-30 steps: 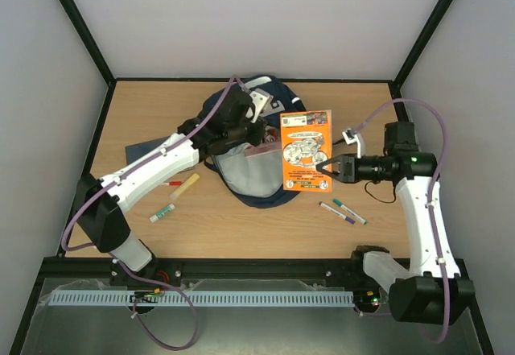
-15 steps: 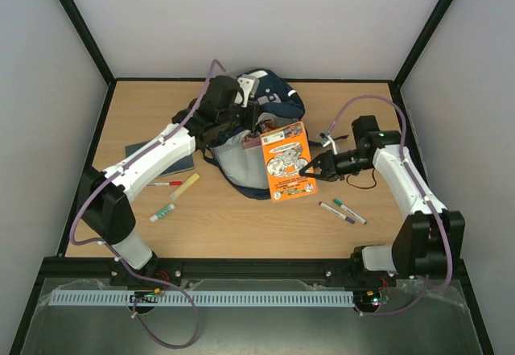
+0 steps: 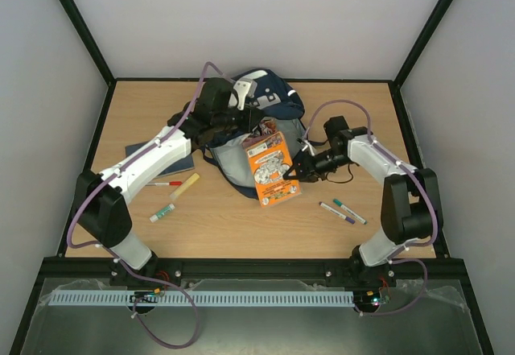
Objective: Pack the student bag
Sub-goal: Place the book in the student bag.
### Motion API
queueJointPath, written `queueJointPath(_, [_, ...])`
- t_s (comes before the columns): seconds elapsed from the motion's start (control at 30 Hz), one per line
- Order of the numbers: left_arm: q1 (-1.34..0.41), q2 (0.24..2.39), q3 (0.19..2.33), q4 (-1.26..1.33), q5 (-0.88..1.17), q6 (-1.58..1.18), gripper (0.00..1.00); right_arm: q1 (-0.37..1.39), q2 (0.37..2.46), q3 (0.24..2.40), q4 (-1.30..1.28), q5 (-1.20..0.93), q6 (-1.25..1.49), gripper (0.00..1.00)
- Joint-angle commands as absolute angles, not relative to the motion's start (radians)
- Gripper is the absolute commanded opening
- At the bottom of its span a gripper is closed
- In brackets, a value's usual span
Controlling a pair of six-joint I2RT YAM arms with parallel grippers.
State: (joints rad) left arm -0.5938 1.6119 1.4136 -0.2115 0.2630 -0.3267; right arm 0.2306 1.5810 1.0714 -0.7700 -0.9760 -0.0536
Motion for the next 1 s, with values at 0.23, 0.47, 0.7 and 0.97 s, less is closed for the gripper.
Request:
queueJointPath(0.23, [-0.582, 1.558, 1.408, -0.124, 0.333, -0.328, 0.02, 0.253, 1.716, 1.128, -0.426, -1.021, 0.14, 0.01])
queueJointPath(0.47, [-0.582, 1.563, 1.409, -0.129, 0.347, -0.326, 0.02, 0.253, 1.793, 1.167, -0.314, -1.013, 0.194, 0.01])
queueJointPath(0.7, [-0.586, 1.558, 1.407, -0.135, 0.35, -0.319, 0.02, 0.252, 1.87, 1.198, -0.271, -0.901, 0.253, 0.01])
queueJointPath(0.97, [-0.591, 1.552, 1.404, -0.146, 0.329, -0.308, 0.02, 0.252, 1.943, 1.217, -0.322, -0.874, 0.231, 0.13])
